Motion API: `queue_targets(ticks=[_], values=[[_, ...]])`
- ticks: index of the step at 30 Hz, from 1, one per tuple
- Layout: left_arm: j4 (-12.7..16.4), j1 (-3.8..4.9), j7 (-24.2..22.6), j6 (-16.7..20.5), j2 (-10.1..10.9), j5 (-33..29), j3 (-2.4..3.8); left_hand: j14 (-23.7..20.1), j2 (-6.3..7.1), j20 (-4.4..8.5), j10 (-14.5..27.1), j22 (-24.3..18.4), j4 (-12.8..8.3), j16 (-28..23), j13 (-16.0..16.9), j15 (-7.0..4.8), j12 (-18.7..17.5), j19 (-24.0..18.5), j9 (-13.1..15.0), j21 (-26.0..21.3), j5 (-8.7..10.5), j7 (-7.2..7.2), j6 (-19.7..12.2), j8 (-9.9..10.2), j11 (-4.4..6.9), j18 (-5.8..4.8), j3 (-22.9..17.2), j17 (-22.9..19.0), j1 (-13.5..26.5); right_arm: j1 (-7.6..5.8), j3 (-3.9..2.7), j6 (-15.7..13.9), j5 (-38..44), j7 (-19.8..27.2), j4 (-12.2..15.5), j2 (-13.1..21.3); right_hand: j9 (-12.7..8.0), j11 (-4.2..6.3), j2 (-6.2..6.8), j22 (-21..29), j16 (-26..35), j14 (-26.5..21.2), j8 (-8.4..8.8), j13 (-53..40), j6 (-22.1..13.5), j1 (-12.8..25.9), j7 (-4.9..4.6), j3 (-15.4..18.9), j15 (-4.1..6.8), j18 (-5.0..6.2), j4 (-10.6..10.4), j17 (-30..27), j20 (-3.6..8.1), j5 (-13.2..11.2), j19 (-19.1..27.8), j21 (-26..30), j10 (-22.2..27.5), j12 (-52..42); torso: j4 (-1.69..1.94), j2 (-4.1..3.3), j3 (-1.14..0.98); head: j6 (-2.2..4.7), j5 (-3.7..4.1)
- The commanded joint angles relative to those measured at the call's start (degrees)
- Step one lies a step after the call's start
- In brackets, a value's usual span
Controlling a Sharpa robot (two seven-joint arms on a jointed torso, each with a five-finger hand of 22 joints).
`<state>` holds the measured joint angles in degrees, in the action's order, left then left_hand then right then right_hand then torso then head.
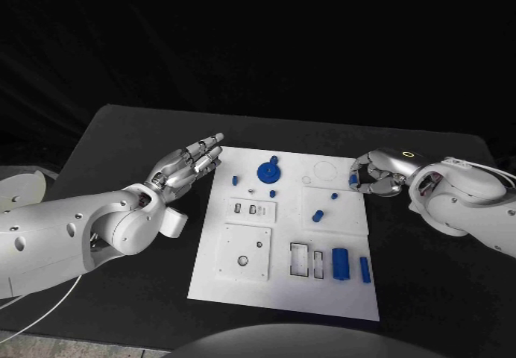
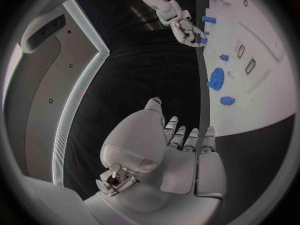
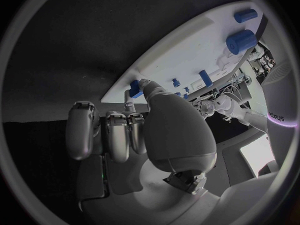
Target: Assemble the parts on the task board
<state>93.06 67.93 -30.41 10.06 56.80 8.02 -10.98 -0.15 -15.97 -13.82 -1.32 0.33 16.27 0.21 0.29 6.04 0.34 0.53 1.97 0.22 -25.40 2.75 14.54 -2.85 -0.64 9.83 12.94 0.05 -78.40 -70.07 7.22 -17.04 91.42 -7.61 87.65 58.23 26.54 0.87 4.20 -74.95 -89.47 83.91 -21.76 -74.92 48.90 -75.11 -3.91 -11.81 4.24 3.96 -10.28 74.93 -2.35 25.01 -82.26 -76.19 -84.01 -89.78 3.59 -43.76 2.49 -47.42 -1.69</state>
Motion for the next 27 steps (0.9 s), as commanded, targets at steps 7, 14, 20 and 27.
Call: queue_targets(ticks=[7, 14, 20, 27], values=[[-0.2, 0.01, -0.1, -1.4, -0.2, 0.0, -0.06, 0.2, 0.01, -0.34, 0.1, 0.1, -0.1, -0.2, 0.1, 0.47, 0.0, 0.1, 0.1, 0.3, -0.30, 0.30, 0.2, -0.3, -0.49, 0.55, -0.3, -0.1, -0.6, 0.04, 0.00, -2.2, -1.5, 0.2, 0.0, -0.3, 1.0, 0.64, -0.70, -7.1, 0.2, 5.9, -1.39, -15.1, 0.6, -0.7, 0.52, -1.0, 0.51, -0.31, 0.8, 14.5, 0.59, 2.0, -0.1, 0.3, -6.0, -0.2, -0.03, 0.05, 0.00, -0.07, -0.15], [-0.2, 0.01, -0.1, -1.4, 0.1, 0.0, -0.15, 0.2, 0.00, -0.37, 0.1, 0.1, -0.1, -0.2, 0.1, 0.50, 0.0, 0.1, 0.1, 0.3, -0.33, 0.34, 0.2, -0.3, -0.54, 0.55, -0.3, -0.1, -0.6, -0.34, -0.02, -5.6, -1.3, -0.1, 2.0, -0.4, 1.3, 0.61, -0.30, -7.3, 0.1, 5.9, -1.85, -15.1, 1.0, -0.5, 0.39, -1.2, 0.55, -0.36, 0.9, 14.6, 0.67, 3.0, -0.3, 0.1, -6.0, -0.2, -0.23, 0.05, 0.03, 0.18, -0.32], [0.0, 0.01, -0.2, -1.1, 0.0, 0.0, -0.20, 0.2, 0.00, -0.37, 0.1, 0.1, -0.1, -0.2, 0.1, 0.50, 0.0, 0.1, 0.1, 0.3, -0.33, 0.34, 0.2, -0.3, -0.54, 0.55, -0.3, -0.1, -0.6, -2.24, -0.05, -6.3, -0.4, -1.1, 6.6, -0.2, 1.5, 0.53, -0.01, -7.6, -0.2, 6.0, -2.10, -15.1, 1.2, -0.2, 0.29, -1.3, 0.52, -0.48, 0.8, 14.8, 0.68, 3.7, -0.6, -0.3, -6.0, -0.2, 0.09, 0.03, 0.11, 0.52, -0.05], [0.1, 0.01, -0.1, -1.3, 0.1, -0.1, -0.21, 0.2, 0.00, -0.37, 0.1, 0.1, -0.1, -0.2, 0.1, 0.50, 0.0, 0.1, 0.1, 0.3, -0.33, 0.34, 0.2, -0.3, -0.54, 0.55, -0.3, -0.1, -0.6, -3.18, -0.13, -4.8, 0.3, -1.6, 10.3, -4.3, 1.8, 0.51, 0.30, -7.8, -0.5, 6.1, -2.61, -15.1, 2.1, -0.1, 0.42, -1.6, 0.50, -0.56, 1.1, 15.1, 0.67, 4.1, -0.8, -0.7, -6.0, -0.2, -0.29, -0.01, 0.04, 0.22, 0.01]])
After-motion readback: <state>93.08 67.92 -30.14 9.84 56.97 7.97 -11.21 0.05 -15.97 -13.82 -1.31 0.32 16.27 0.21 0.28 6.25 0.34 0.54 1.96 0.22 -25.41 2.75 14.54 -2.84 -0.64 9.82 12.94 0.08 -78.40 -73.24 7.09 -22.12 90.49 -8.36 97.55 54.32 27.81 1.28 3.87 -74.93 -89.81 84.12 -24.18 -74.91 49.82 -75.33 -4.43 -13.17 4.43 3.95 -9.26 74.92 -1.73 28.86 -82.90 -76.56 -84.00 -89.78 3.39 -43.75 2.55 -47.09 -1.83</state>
